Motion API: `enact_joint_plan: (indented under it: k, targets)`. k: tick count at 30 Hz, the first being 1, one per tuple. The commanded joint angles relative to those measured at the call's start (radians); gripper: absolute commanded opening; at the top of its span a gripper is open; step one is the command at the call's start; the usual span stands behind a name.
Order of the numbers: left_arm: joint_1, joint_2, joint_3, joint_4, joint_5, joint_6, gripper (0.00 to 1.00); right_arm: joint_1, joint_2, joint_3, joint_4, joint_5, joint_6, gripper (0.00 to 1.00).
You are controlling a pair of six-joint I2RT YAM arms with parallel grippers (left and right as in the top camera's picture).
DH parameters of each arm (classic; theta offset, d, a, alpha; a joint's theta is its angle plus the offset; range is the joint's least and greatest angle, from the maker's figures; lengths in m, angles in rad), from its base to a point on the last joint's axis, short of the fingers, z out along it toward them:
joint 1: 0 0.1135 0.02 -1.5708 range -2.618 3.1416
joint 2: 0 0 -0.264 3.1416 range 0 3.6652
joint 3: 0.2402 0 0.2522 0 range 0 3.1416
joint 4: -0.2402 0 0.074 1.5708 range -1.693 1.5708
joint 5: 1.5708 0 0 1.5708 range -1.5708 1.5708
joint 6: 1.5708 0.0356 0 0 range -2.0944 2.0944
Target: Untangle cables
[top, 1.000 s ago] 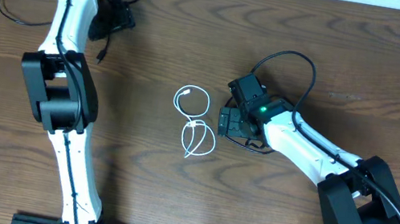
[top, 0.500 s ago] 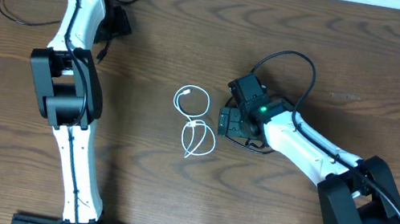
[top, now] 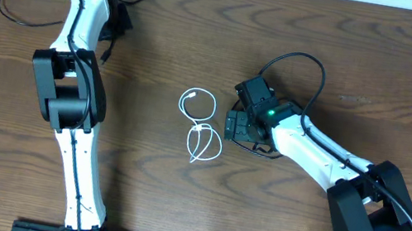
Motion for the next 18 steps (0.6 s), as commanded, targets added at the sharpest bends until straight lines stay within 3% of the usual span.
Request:
enact_joint_plan:
  k: [1,8,17,18]
  targets:
    - [0.003,0.02,0.0,0.047,-0.016,-0.074,0.08,0.005,0.009,-0.006,0.003,0.016,-0.009,0.99]
    - [0.005,0.014,0.009,0.203,-0.01,-0.075,0.08,0.005,0.009,-0.006,0.002,0.016,-0.009,0.99]
    - [0.005,-0.031,0.015,0.46,0.224,-0.076,0.08,0.005,0.009,-0.006,0.002,0.016,-0.009,0.99]
    - [0.004,-0.035,0.015,0.463,0.225,-0.075,0.15,0.005,0.009,-0.006,0.002,0.016,-0.009,0.99]
